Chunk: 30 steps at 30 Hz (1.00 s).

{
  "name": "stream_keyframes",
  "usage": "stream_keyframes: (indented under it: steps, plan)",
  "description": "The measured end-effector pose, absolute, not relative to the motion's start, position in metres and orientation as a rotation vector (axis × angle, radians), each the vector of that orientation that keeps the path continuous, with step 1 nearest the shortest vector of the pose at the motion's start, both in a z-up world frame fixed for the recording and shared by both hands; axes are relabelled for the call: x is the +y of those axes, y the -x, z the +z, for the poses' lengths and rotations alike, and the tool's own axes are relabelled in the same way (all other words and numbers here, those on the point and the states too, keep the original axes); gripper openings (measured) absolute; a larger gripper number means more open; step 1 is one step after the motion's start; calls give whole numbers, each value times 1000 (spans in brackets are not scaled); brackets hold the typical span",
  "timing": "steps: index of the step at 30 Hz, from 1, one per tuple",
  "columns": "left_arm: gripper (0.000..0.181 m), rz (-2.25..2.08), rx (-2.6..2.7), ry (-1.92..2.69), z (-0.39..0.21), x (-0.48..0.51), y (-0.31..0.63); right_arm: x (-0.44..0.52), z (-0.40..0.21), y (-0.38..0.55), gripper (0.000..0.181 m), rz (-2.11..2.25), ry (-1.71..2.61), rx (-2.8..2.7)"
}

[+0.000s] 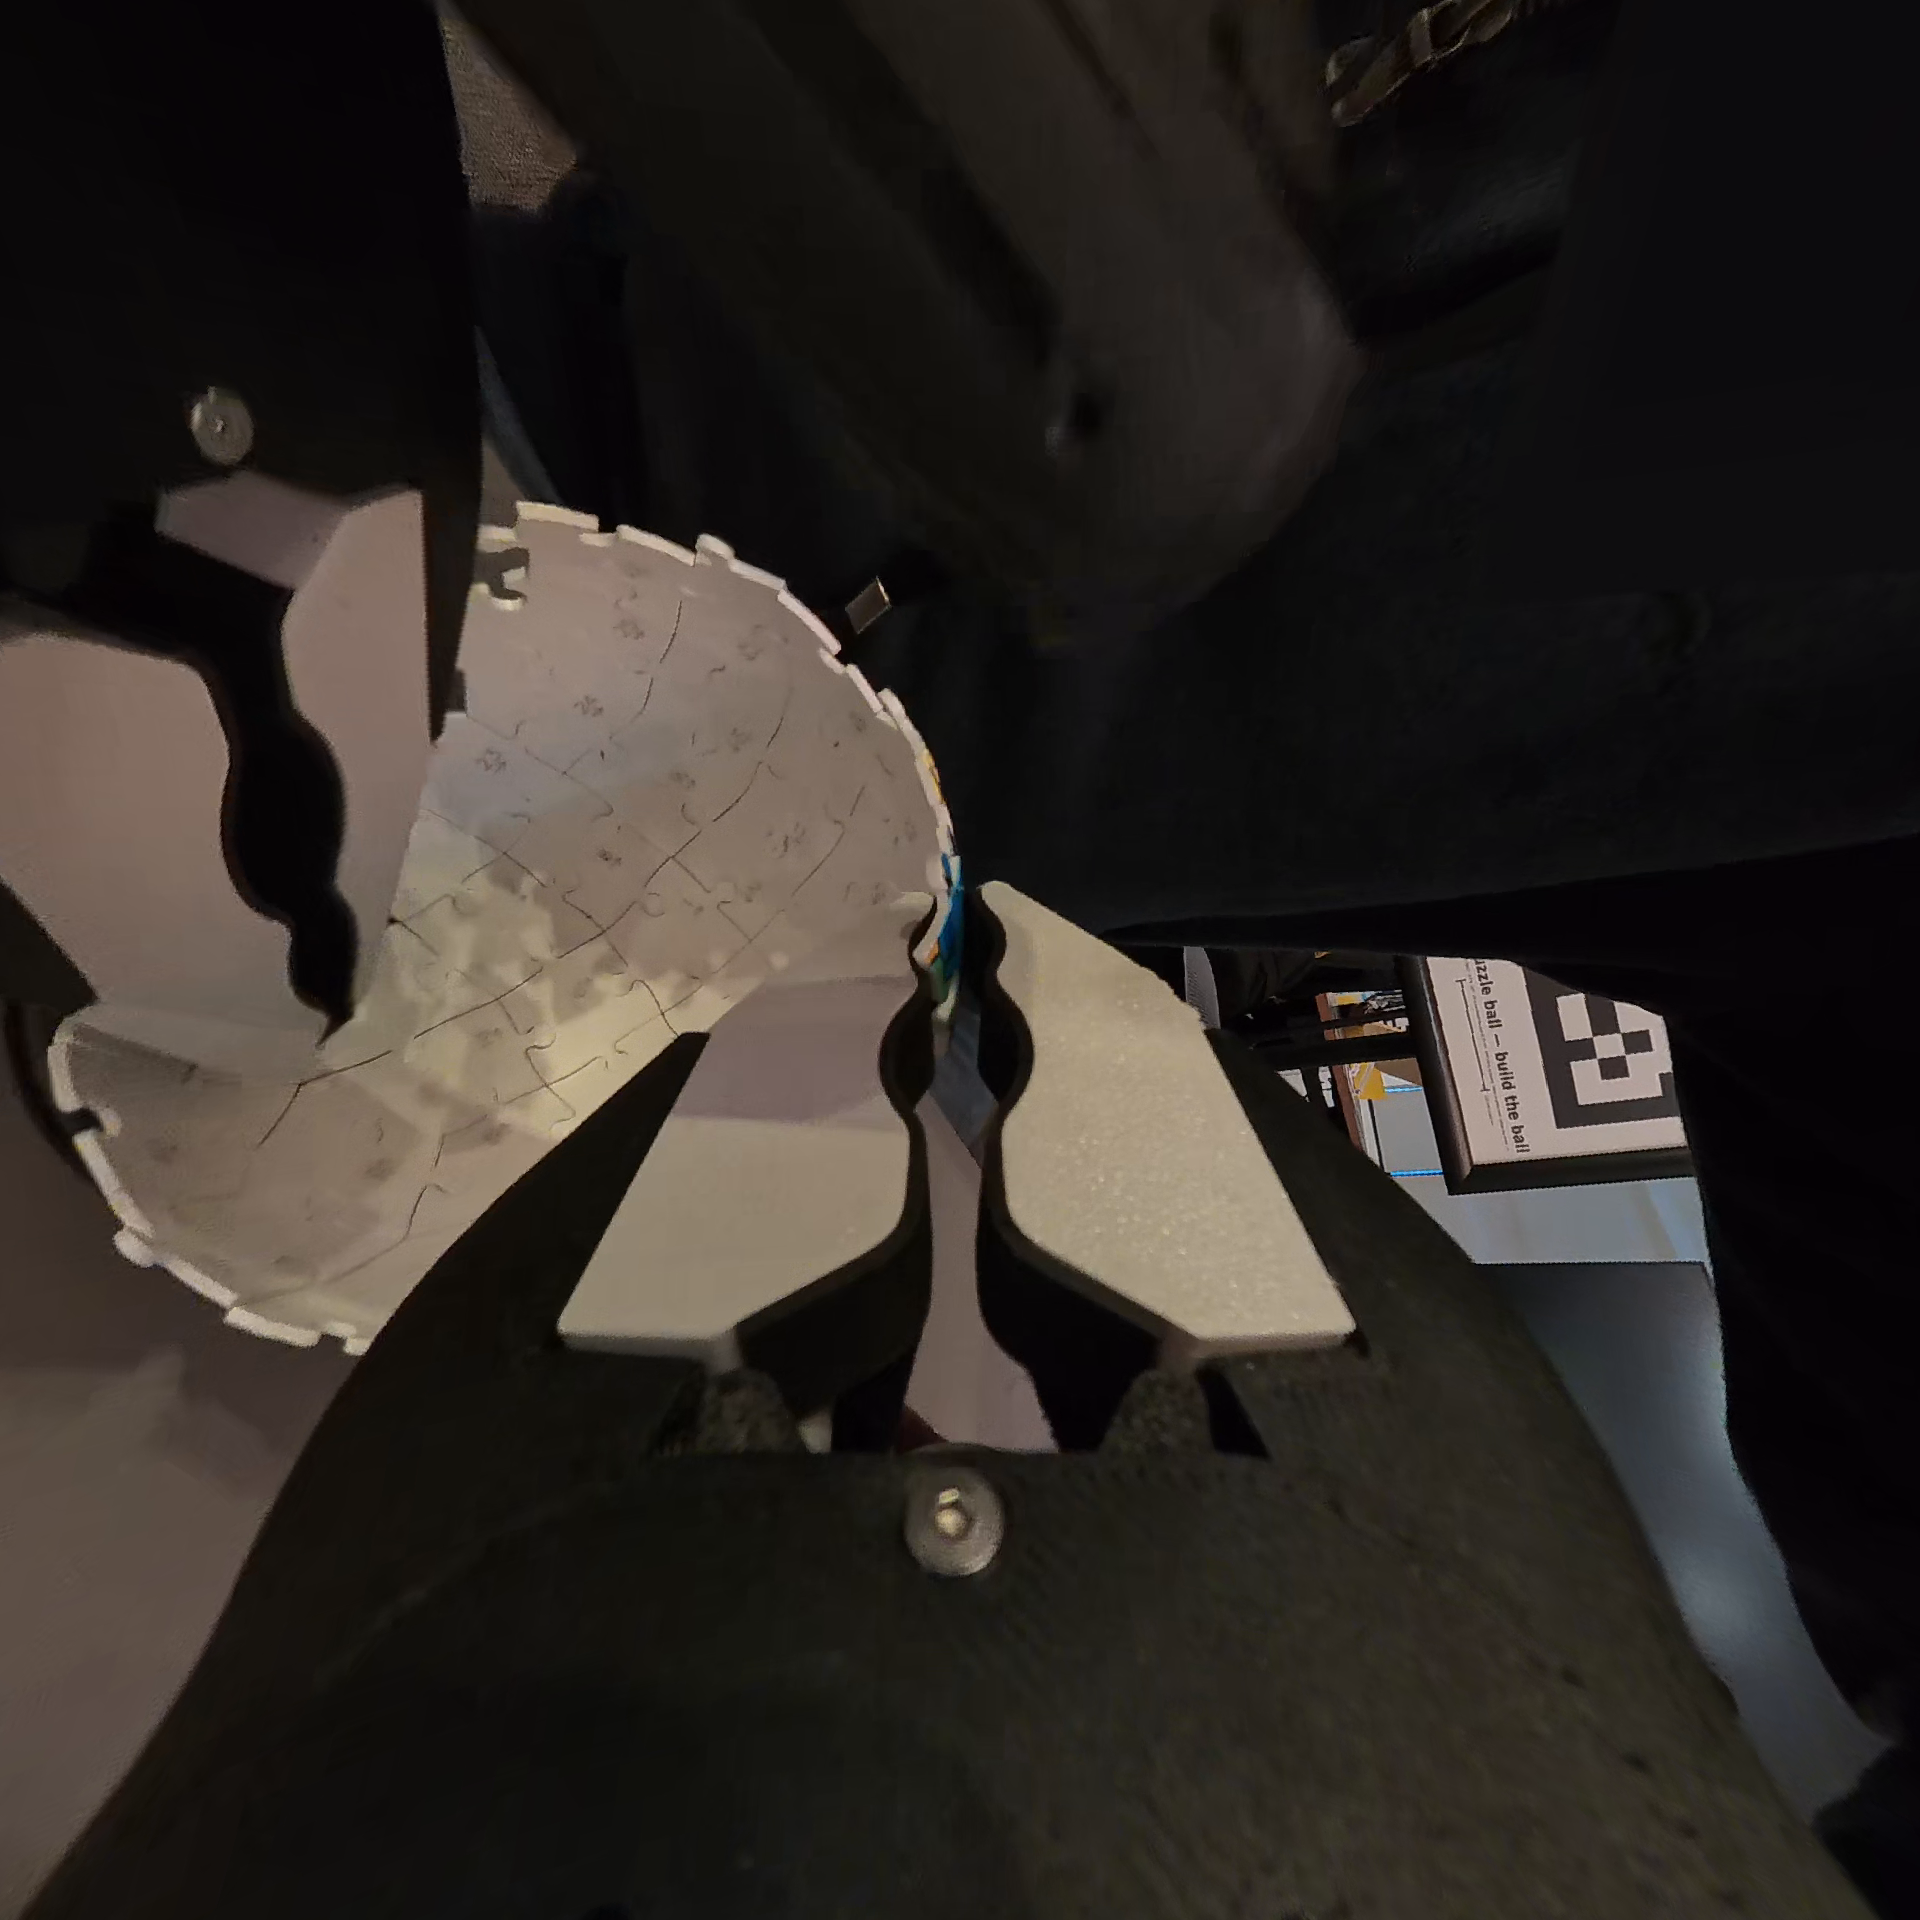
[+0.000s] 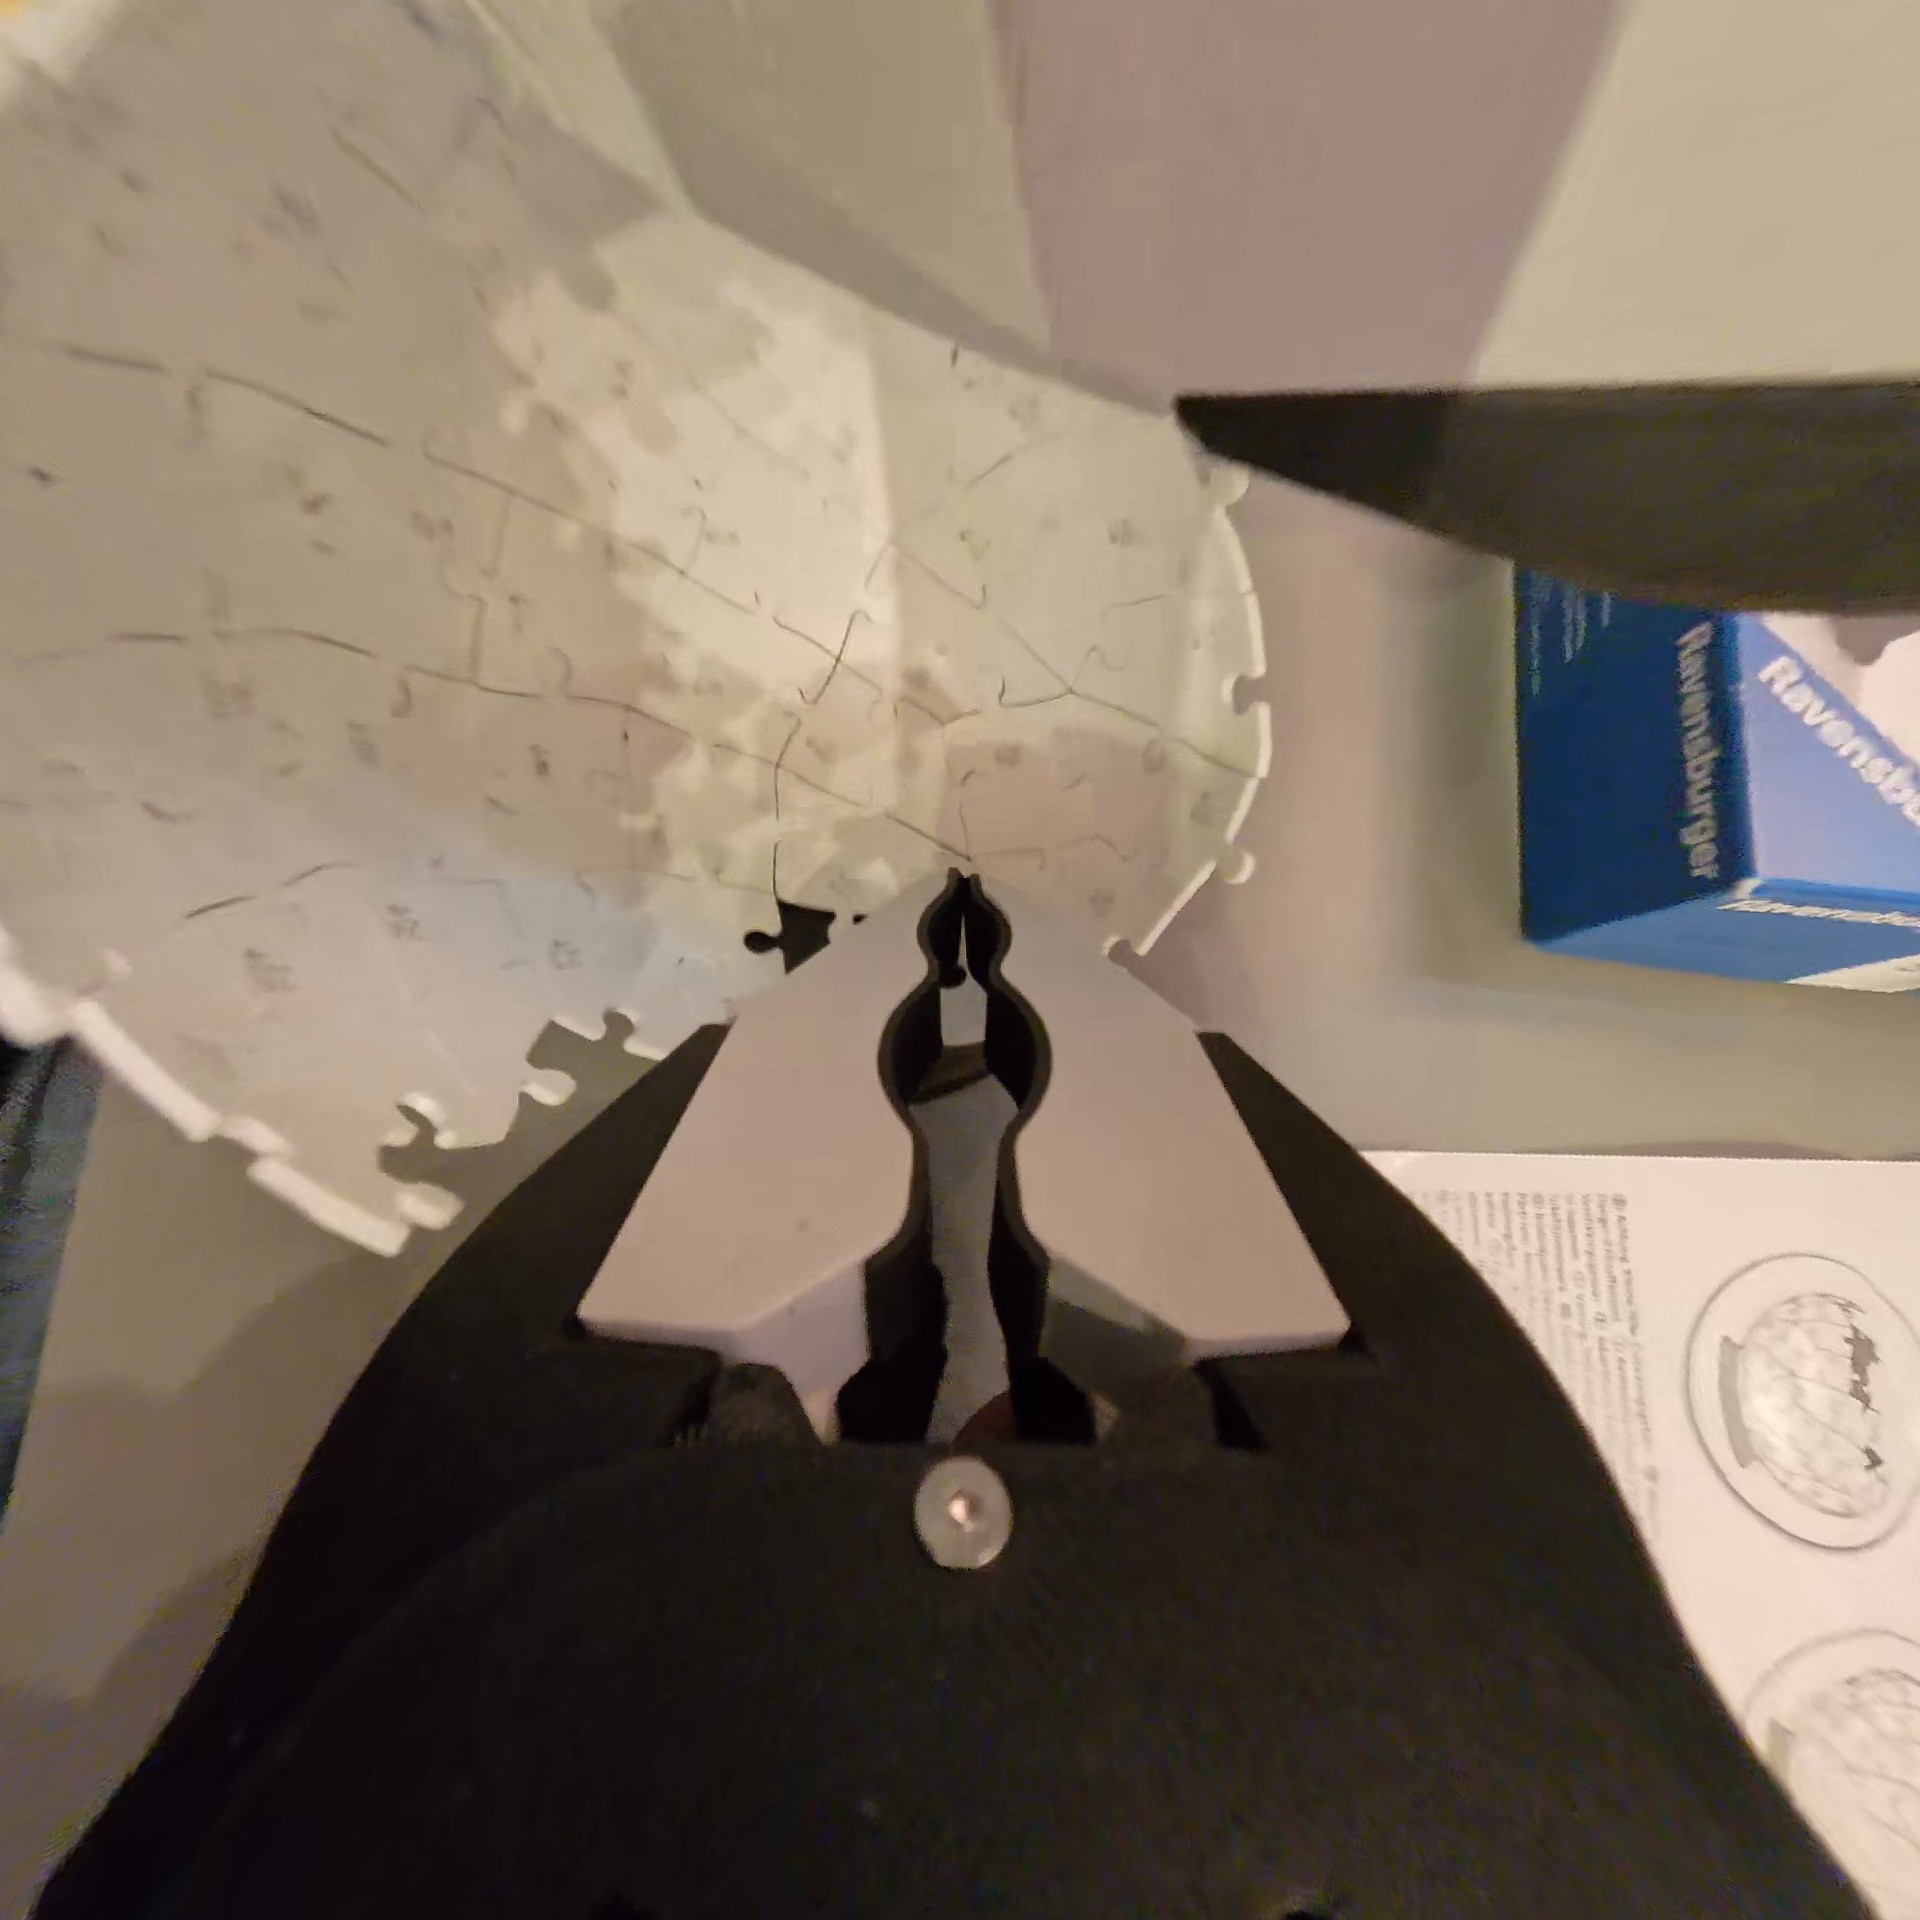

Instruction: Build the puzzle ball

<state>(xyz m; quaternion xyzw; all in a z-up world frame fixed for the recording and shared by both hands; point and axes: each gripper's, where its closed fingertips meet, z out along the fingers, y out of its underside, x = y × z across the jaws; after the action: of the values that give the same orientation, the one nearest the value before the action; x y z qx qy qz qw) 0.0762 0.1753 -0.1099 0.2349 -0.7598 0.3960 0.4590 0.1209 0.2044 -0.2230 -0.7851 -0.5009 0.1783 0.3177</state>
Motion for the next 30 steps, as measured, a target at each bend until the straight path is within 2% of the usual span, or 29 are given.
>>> stream_keyframes:
  steps: [13, 18, 30]
  plan:
    - [2, 970, -1884, -597, -110, 177, -77, 204, -226, -122, 0, 561, 2149, -1275]
    - [2, 963, -1889, -604, -111, 177, -76, 202, -208, -127, 0, 629, 2114, -1202]
    - [2, 974, -1889, -608, -110, 174, -77, 204, -204, -142, 0, 580, 2104, -1134]
